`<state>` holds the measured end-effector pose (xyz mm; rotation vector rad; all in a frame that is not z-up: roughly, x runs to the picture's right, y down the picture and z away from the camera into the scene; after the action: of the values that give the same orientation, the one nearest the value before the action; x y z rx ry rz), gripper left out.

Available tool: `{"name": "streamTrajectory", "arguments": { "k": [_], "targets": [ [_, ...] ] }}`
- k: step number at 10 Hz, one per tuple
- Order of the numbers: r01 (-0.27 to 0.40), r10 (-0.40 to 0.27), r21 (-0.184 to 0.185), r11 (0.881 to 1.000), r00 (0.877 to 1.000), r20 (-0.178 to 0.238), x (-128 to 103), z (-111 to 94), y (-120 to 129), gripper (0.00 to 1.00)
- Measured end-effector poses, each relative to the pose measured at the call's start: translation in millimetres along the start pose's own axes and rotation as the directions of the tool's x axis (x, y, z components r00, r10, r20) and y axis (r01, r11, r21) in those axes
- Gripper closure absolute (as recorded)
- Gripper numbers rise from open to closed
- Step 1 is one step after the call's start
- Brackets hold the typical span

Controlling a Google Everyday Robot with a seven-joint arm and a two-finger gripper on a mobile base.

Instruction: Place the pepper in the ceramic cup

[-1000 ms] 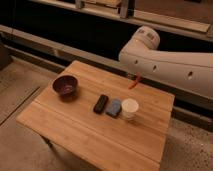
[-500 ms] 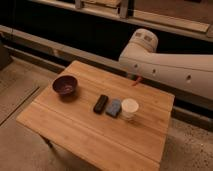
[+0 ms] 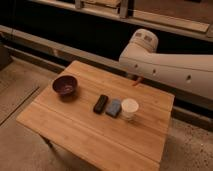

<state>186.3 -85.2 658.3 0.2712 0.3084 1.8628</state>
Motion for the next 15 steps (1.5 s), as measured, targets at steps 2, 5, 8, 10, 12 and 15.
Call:
{"name": "streamTrajectory", "arguments": {
  "k": [2,5,8,10,12,15],
  "targets": [
    [-0.002,0.002,-0.002,1.000,1.000,-0.001,0.0,0.0,-0.2,1.00],
    [-0.064,0.056,-0.120,0.991,0.996,-0.063,6.8,-3.3,22.0,1.00],
    [-0.262,0.199,-0.324,0.909,0.956,-0.215,14.9,-13.6,55.4,1.00],
    [-0.454,0.315,-0.422,0.785,0.879,-0.358,17.3,-18.9,54.5,1.00],
    [-0.563,0.371,-0.436,0.702,0.811,-0.452,28.2,-15.5,30.9,1.00],
    [-0.586,0.354,-0.419,0.693,0.783,-0.511,60.1,-5.9,-3.6,1.00]
  ]
}}
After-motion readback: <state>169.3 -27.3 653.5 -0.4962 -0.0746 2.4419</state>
